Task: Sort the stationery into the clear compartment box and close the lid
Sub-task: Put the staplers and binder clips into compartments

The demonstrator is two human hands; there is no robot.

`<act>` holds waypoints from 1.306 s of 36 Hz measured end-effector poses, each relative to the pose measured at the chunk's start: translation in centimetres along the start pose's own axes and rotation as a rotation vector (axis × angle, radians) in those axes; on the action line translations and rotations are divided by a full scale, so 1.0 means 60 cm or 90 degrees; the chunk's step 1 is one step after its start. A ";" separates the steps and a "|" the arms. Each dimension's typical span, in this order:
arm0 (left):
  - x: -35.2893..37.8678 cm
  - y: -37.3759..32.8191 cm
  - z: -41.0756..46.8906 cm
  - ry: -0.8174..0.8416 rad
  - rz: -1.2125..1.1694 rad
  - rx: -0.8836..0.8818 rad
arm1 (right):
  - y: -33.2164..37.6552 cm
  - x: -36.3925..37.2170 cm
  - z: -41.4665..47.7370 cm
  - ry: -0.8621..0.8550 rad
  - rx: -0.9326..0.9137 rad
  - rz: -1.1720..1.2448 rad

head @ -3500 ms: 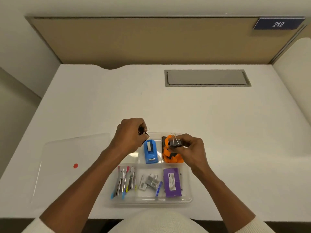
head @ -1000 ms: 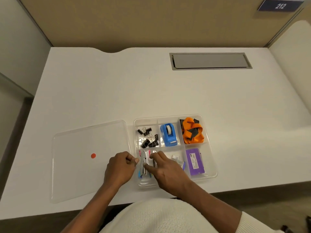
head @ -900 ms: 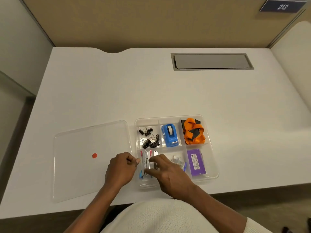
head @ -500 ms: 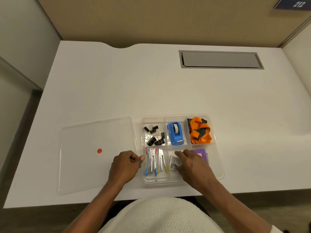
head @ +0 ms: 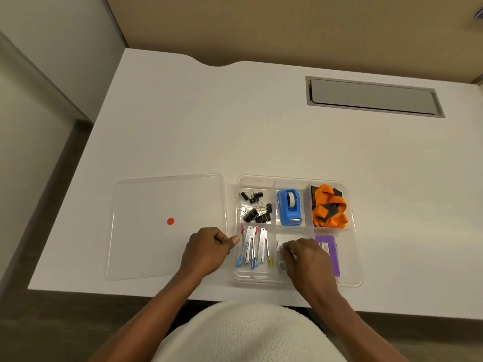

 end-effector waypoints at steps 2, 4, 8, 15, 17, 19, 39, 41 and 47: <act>-0.001 0.002 0.001 0.000 -0.004 -0.004 | -0.009 -0.015 -0.005 -0.007 -0.006 -0.038; 0.000 0.004 0.002 0.000 -0.007 -0.007 | -0.020 -0.031 -0.007 0.024 -0.004 -0.103; 0.002 0.007 0.005 0.001 -0.010 -0.011 | -0.033 -0.035 -0.011 0.127 0.010 -0.187; -0.004 0.007 0.015 0.004 -0.024 -0.019 | -0.016 0.001 -0.018 0.188 0.008 -0.274; -0.005 0.007 0.015 0.006 -0.026 -0.021 | -0.012 0.005 -0.018 0.186 0.019 -0.274; -0.005 0.007 0.014 0.006 -0.029 -0.021 | -0.009 0.004 -0.018 0.176 0.033 -0.258; -0.004 0.011 0.012 0.011 -0.033 -0.038 | -0.020 -0.031 0.016 0.053 0.111 -0.081; -0.005 0.011 0.012 0.012 -0.034 -0.039 | -0.015 -0.029 0.010 0.059 0.078 -0.107; -0.004 0.013 0.015 0.013 -0.038 -0.039 | 0.001 -0.029 0.004 0.068 -0.012 -0.129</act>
Point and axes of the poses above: each hand's wrist, its own z-axis towards the middle knuckle, its own x-axis out of the palm, y = z × x, the point moved 5 cm from there along z, towards the middle knuckle, and after that the axes turned 4 degrees about -x, right-handed, at the moved point
